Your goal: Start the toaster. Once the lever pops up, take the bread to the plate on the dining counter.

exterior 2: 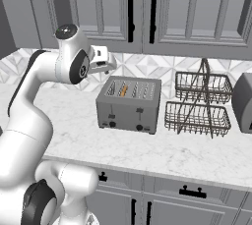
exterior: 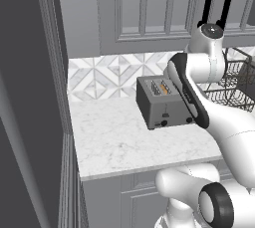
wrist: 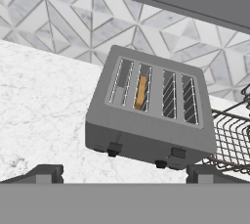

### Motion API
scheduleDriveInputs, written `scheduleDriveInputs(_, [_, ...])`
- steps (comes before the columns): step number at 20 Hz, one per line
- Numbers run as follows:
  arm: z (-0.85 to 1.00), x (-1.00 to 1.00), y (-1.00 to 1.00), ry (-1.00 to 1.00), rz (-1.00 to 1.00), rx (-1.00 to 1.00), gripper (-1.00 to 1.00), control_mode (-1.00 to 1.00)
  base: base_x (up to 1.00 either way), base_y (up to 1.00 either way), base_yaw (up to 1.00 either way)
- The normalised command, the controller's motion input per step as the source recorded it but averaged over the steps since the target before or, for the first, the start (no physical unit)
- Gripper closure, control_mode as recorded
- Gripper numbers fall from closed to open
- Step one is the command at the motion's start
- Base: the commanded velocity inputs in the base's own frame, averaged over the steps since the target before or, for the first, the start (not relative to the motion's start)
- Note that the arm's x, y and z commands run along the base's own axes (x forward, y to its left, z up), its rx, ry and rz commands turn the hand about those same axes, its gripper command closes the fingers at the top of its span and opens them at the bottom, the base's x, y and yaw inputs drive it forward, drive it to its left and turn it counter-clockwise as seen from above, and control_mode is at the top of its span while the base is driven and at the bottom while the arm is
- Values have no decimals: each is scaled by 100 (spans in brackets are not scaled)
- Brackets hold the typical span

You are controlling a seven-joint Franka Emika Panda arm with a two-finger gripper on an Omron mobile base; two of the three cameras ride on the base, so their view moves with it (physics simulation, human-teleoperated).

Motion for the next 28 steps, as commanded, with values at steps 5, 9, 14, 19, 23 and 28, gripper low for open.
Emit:
scheduleDriveInputs(5, [0, 0, 0, 0, 0, 0, -100, -100, 0, 0, 0])
scheduleDriveInputs(9, [0, 0, 0, 0, 0, 0, -100, -100, 0, 0, 0])
scheduleDriveInputs(14, [0, 0, 0, 0, 0, 0, -100, -100, 0, 0, 0])
scheduleDriveInputs(19, [0, 0, 0, 0, 0, 0, -100, -100, 0, 0, 0])
scheduleDriveInputs(23, [0, 0, 0, 0, 0, 0, -100, -100, 0, 0, 0])
scheduleDriveInputs(28, [0, 0, 0, 0, 0, 0, -100, -100, 0, 0, 0])
